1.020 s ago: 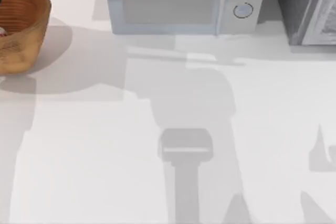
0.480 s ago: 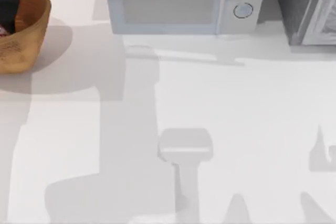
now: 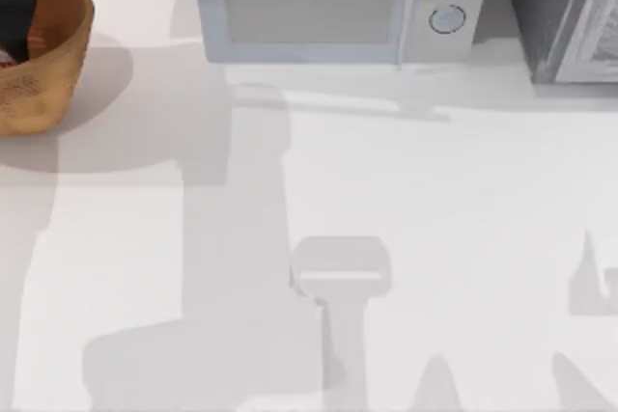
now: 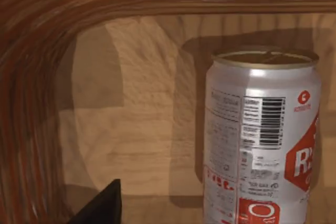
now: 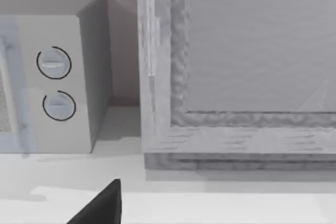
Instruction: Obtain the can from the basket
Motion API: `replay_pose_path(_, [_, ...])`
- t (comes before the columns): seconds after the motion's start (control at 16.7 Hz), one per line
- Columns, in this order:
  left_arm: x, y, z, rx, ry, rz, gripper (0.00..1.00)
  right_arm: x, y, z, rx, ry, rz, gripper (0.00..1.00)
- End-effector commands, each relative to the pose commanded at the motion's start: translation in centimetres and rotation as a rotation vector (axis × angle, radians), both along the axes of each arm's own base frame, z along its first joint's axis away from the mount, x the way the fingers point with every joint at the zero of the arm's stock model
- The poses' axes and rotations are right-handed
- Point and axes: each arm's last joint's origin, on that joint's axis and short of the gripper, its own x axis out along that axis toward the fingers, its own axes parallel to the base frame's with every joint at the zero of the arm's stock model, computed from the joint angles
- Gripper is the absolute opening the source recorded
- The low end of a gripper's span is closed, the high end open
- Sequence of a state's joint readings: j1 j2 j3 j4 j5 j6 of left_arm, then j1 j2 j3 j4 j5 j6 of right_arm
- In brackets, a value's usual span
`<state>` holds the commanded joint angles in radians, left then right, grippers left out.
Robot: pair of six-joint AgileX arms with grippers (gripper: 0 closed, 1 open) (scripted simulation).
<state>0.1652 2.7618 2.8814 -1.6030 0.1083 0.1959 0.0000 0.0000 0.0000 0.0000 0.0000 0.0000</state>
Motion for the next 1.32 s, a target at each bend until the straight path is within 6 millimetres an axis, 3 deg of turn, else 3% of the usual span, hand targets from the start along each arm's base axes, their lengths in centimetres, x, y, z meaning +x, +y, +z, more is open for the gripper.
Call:
replay_pose_path(0.54, [0.7, -0.2, -5.1, -0.001, 0.005, 0.002, 1.00, 0.0, 0.0, 0.0, 0.000, 0.000, 0.000, 1.00])
replay_pose_path(0.84, [0.7, -0.2, -5.5, -0.001, 0.002, 0.002, 1.00, 0.0, 0.0, 0.0, 0.000, 0.000, 0.000, 1.00])
replay_pose_path(1.32, [0.7, -0.2, -5.5, -0.001, 0.002, 0.002, 0.40, 0.0, 0.0, 0.0, 0.000, 0.000, 0.000, 1.00])
